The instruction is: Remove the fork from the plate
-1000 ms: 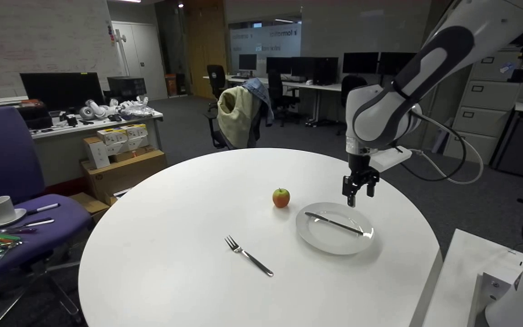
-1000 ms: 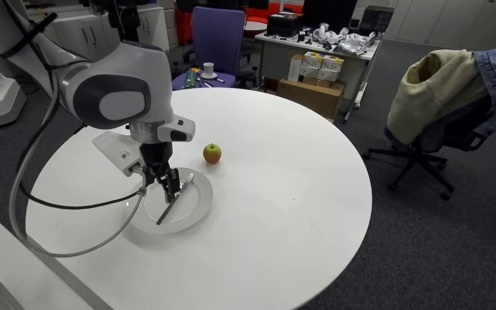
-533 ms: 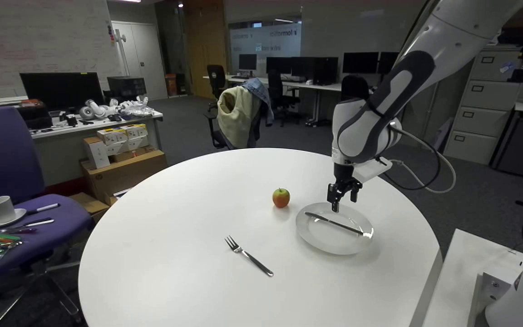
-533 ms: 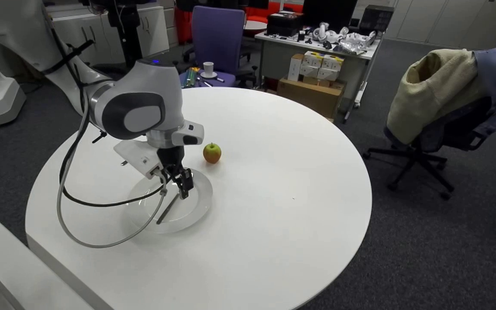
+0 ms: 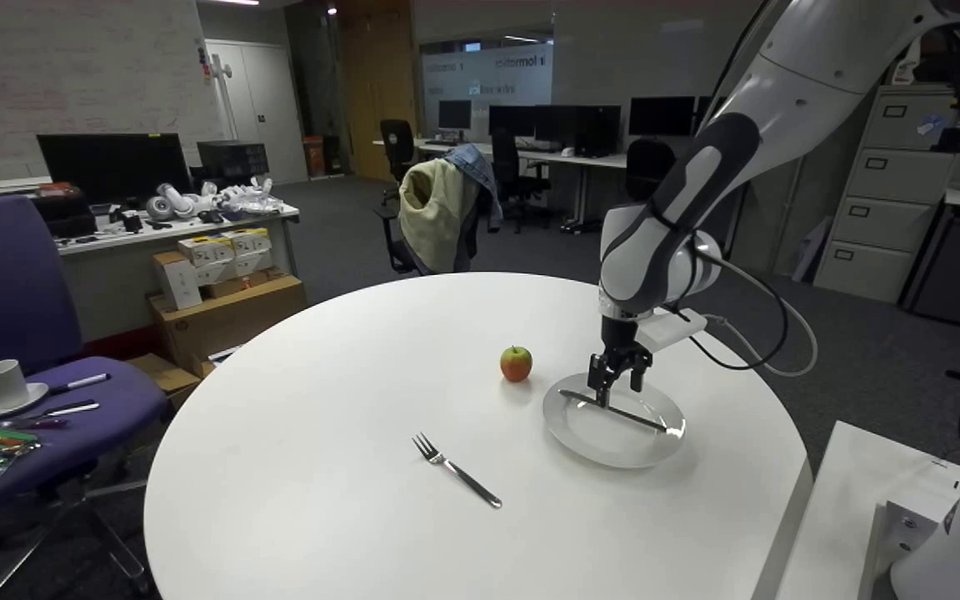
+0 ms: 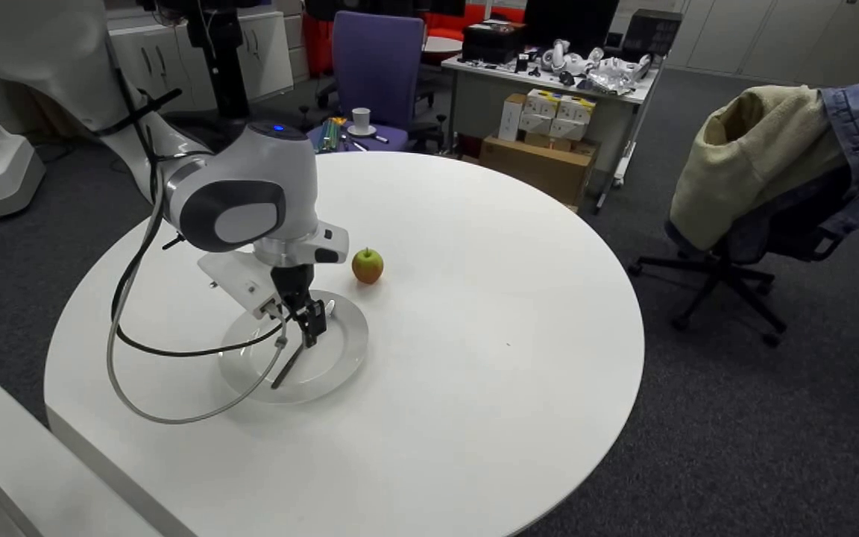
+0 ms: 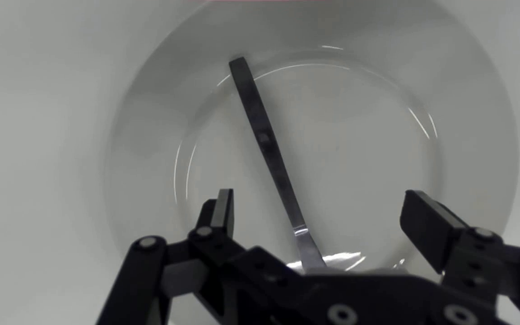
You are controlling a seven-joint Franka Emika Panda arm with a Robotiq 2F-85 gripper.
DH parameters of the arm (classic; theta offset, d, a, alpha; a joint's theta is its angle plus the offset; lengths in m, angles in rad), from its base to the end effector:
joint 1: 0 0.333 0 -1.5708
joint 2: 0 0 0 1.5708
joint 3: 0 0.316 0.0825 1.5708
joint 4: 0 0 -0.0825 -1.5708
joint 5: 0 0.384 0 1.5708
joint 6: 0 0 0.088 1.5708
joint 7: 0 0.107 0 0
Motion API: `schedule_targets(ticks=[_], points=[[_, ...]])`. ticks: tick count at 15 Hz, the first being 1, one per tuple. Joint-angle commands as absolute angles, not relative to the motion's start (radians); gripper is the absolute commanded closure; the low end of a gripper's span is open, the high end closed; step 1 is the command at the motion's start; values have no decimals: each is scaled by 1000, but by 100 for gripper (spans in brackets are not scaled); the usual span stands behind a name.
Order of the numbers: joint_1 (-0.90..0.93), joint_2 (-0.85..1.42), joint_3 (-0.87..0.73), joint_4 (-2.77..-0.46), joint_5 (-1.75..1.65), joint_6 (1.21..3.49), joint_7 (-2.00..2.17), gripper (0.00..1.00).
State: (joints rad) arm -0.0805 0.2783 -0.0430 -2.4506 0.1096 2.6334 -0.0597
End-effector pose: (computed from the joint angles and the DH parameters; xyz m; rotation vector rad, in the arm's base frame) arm 0.4690 -0.0620 0.1807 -3.0831 0.2487 0.1405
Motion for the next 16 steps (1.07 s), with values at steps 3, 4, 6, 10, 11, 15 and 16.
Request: schedule_targets(ticks=[3, 4, 6, 10, 11, 15, 16], points=[[-101, 319, -39, -2436, 92, 2634, -128, 0], [-101, 325, -43, -2436, 81, 2632, -135, 0], [-103, 335, -44, -2433, 71, 2628, -150, 0], [-106, 340, -48, -2425, 51, 2618, -175, 0], [-107, 340, -49, -2424, 49, 2616, -179, 0], [-118, 336, -49, -2419, 44, 2616, -193, 40], [-121, 336, -49, -2418, 45, 2616, -196, 47]])
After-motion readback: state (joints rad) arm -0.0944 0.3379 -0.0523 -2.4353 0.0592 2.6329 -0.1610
